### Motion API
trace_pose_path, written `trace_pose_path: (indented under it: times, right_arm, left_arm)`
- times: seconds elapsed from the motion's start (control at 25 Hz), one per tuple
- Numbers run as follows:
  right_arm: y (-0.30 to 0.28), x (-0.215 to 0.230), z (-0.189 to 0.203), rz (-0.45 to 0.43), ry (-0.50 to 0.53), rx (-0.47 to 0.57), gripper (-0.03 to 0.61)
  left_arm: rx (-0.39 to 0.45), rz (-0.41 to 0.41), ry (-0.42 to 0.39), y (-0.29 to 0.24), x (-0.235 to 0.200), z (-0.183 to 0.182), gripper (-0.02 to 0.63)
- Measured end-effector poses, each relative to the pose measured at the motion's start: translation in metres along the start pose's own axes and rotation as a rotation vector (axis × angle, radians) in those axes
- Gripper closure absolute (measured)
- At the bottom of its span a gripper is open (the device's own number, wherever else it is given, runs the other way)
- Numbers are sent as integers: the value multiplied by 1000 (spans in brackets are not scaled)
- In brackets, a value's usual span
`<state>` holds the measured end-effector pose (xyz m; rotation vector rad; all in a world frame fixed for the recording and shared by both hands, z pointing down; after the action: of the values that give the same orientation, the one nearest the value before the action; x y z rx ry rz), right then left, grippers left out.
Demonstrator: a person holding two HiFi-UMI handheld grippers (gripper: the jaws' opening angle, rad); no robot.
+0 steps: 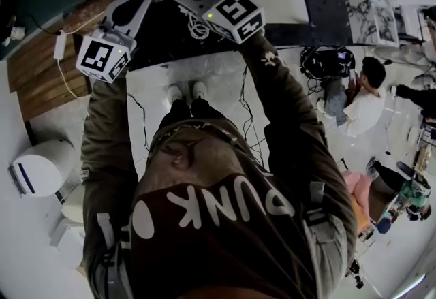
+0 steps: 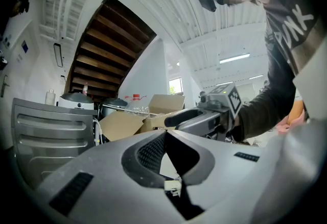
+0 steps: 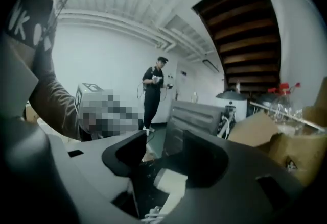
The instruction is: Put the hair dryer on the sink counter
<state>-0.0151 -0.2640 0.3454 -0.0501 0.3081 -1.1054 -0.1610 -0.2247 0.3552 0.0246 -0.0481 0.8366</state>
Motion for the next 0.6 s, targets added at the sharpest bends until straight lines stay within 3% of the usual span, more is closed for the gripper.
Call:
trace_pose_path:
  times: [0.16,0.28,0.6]
  right_arm:
    - [13,-16,-23,66,169,168,444]
    - [20,-21,-28,123,193,229,566]
    - [23,-19,-22,148,127,260,568]
  left_arm:
    - [-1,-6,-11,1,-1,-7,612]
    - [1,-8,-21,2,-1,-13,612]
    - [6,-4,-32,-2,2,-18,612]
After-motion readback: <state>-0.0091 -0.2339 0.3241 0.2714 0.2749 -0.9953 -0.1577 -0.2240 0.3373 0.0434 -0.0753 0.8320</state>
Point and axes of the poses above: the fingertips, and each gripper's own axes: y backward along the fingers, x to its right, z out of its underside, the point moved 7 cm from there along y, backward along the fingers, and after that the axes turned 3 degrees about y, right-handed, at the moved point
